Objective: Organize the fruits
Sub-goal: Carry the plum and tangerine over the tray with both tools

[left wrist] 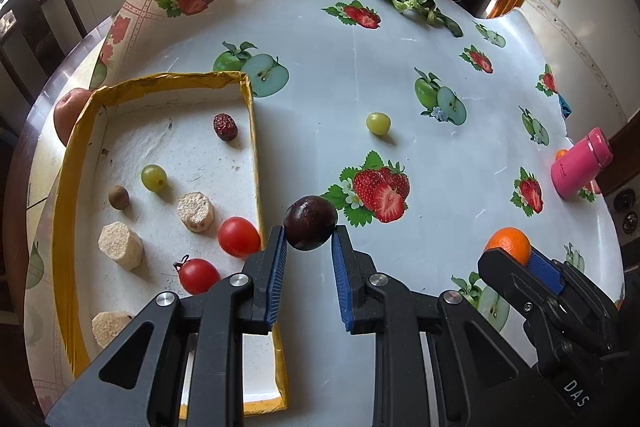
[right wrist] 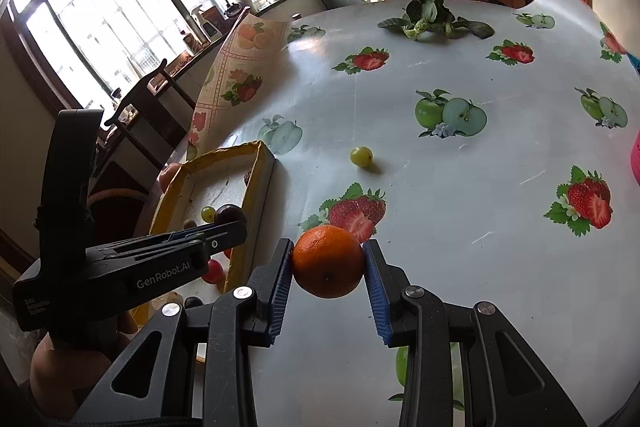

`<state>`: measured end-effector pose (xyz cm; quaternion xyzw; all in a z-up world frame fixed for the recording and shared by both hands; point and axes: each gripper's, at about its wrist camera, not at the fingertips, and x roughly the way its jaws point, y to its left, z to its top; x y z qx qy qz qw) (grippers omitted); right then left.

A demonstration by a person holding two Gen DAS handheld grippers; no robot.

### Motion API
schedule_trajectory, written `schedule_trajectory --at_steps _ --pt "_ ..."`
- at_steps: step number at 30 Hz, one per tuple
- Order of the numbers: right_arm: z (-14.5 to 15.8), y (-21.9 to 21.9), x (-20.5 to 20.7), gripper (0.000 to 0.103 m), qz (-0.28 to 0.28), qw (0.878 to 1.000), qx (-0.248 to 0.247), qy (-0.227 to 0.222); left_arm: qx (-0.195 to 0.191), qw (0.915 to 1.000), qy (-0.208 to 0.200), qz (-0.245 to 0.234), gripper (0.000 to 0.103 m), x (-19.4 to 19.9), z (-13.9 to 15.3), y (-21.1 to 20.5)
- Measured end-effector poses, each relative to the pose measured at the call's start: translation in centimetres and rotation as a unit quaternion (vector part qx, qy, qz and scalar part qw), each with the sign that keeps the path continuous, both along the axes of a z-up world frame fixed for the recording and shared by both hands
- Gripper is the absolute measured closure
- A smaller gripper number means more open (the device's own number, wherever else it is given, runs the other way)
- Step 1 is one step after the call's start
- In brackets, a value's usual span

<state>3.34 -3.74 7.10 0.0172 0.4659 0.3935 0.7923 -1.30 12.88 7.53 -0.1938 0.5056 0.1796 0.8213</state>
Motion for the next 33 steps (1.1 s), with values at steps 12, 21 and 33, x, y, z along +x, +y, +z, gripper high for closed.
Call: schedule_trajectory --at_steps 12,21,33 --pt "0.8 2.5 -2.0 0.067 0.029 1.000 0.000 -0.011 0.004 0.9995 -0.009 0.029 0.082 -3.0 0.9 2.5" --pt "1.2 4.7 -3.0 0.067 0.052 0.998 0.001 -0.017 0.004 0.9987 -0.012 0.049 0.083 -4.5 1.1 4.6" --pt "1.3 7.9 -3.7 0.067 0.075 0.997 0.001 -0.019 0.003 0.9974 -0.009 0.071 0.083 -5.7 0.8 7.2"
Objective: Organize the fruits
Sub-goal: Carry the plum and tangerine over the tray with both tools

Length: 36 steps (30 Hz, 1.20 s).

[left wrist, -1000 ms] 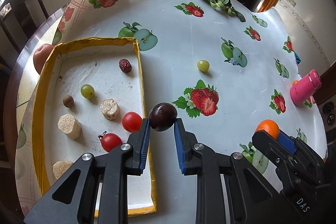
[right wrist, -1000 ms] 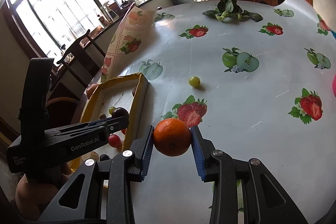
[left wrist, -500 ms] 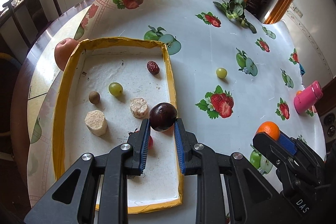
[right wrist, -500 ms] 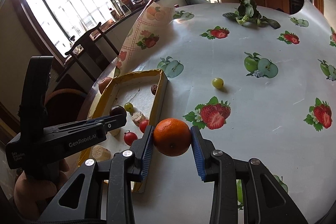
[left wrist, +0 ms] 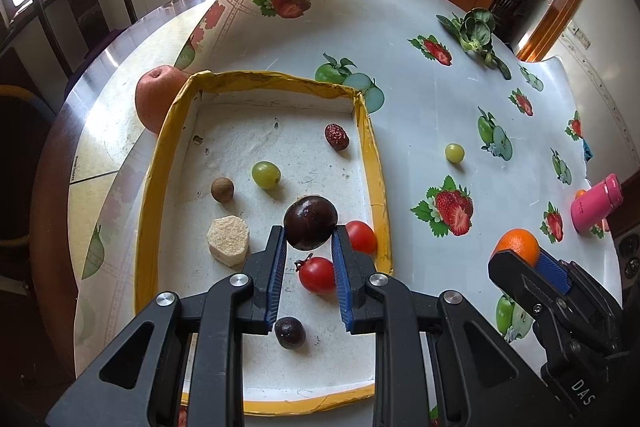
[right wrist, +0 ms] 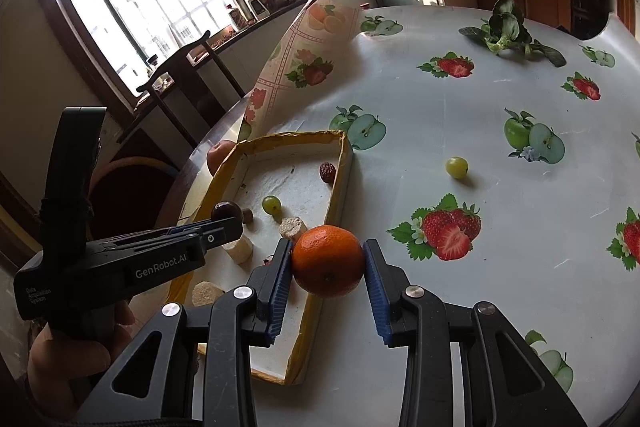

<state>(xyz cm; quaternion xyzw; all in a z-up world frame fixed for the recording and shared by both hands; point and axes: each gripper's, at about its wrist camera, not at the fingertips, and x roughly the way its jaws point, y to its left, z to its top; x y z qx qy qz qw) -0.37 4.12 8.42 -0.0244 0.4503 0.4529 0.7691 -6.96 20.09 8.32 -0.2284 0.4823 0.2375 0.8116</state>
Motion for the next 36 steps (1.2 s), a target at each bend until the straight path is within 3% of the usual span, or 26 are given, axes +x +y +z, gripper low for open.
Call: schedule_trajectory --at_steps 24,36 --pt "0.2 6.9 2.1 0.067 0.039 0.999 0.001 -0.015 0.001 0.9995 0.007 0.030 0.082 0.8 -0.4 5.2" --pt "0.3 12.1 4.6 0.067 0.056 0.998 -0.001 -0.029 0.001 0.9989 0.006 0.047 0.082 3.7 -0.4 9.4"
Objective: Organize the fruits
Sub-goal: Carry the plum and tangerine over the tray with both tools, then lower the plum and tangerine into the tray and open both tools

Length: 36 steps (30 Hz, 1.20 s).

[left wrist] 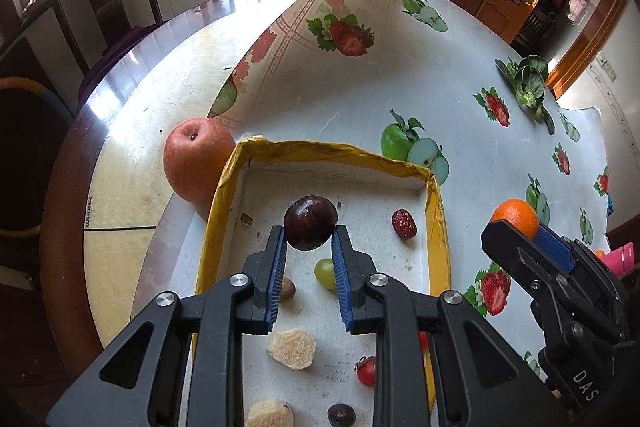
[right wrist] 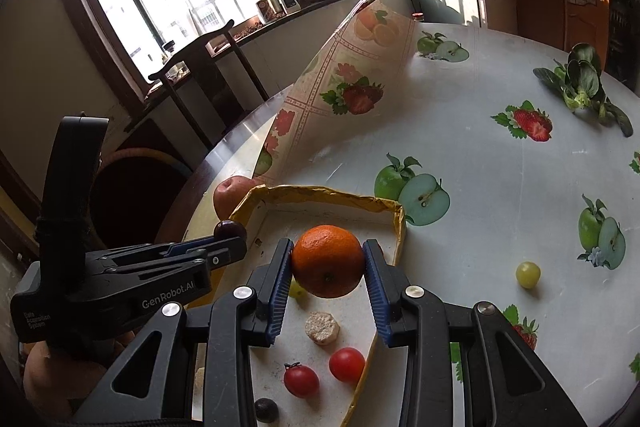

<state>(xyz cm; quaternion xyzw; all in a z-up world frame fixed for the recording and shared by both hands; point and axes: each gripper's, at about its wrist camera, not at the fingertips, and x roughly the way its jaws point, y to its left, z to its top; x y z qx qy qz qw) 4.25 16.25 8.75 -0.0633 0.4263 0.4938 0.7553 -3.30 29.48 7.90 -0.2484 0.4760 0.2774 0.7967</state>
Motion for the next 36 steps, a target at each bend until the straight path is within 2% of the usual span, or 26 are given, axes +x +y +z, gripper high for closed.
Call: schedule_trajectory --at_steps 5,13,18,36 --pt "-0.9 2.4 1.4 0.067 0.010 1.000 -0.017 0.000 -0.010 0.9999 0.012 0.004 0.082 1.5 -1.5 0.9" --pt "-5.8 3.9 0.9 0.067 0.028 0.997 -0.062 0.021 -0.030 0.9989 0.035 0.010 0.083 2.4 -4.9 1.9" --pt "-7.4 3.9 0.6 0.067 0.033 0.996 -0.074 0.027 -0.033 0.9985 0.043 0.010 0.082 2.8 -6.1 2.1" --pt "-8.4 4.4 0.8 0.067 0.041 0.995 -0.084 0.024 -0.039 0.9975 0.060 0.005 0.082 3.9 -7.6 1.9"
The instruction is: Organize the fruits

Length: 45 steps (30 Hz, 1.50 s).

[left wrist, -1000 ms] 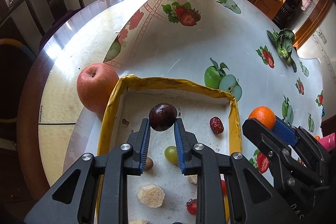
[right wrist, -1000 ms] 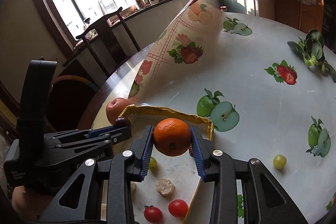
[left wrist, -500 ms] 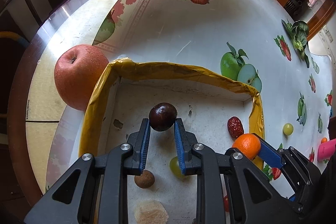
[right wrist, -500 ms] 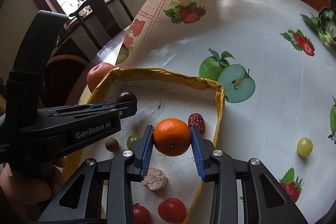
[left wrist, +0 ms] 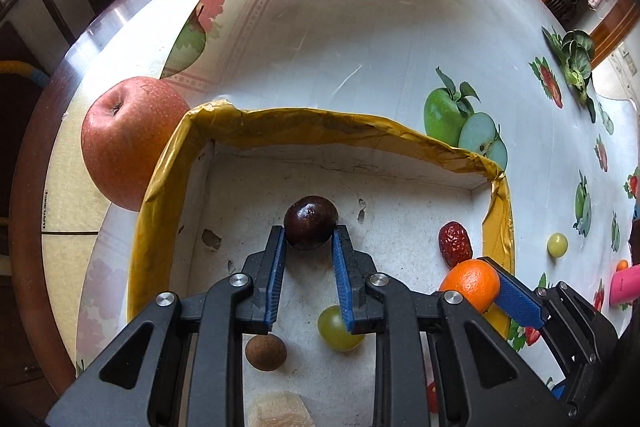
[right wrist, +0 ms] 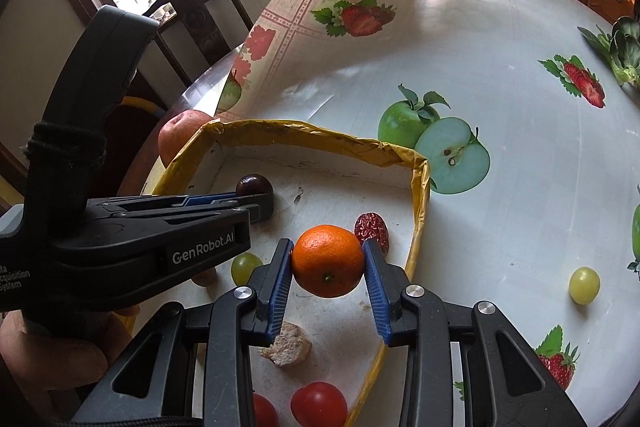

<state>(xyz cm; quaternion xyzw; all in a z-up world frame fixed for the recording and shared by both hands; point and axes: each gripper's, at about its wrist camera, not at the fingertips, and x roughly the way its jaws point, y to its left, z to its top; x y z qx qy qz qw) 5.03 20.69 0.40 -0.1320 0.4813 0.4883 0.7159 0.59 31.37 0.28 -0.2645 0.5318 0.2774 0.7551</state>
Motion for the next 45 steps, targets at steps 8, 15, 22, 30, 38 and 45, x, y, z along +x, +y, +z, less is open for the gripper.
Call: schedule_trajectory --at_steps 8,15,22,30,38,45 --pt "-0.2 0.0 -0.5 0.066 0.011 1.000 -0.007 -0.003 0.005 0.9999 0.015 0.001 0.061 0.6 -0.3 -0.3" --pt "-0.3 -0.1 -0.7 0.065 0.020 1.000 -0.015 -0.011 0.015 0.9998 0.014 0.006 0.046 -0.4 0.4 -0.6" --pt "1.2 -1.6 -1.4 0.058 0.020 1.000 0.005 -0.017 0.021 0.9997 0.002 0.015 0.046 -2.6 1.8 -2.0" --pt "3.4 -4.8 -2.2 0.058 0.023 0.999 0.028 -0.028 0.025 0.9994 -0.013 0.017 0.046 -5.0 4.1 -4.5" --pt "4.2 -8.3 -3.1 0.051 0.030 0.998 0.034 -0.034 0.035 0.9993 -0.010 0.005 0.036 -7.3 5.3 -7.3" --pt "4.9 -10.3 -4.8 0.049 0.065 0.996 0.042 -0.033 0.042 0.9990 -0.002 -0.014 0.036 -10.0 5.9 -10.3"
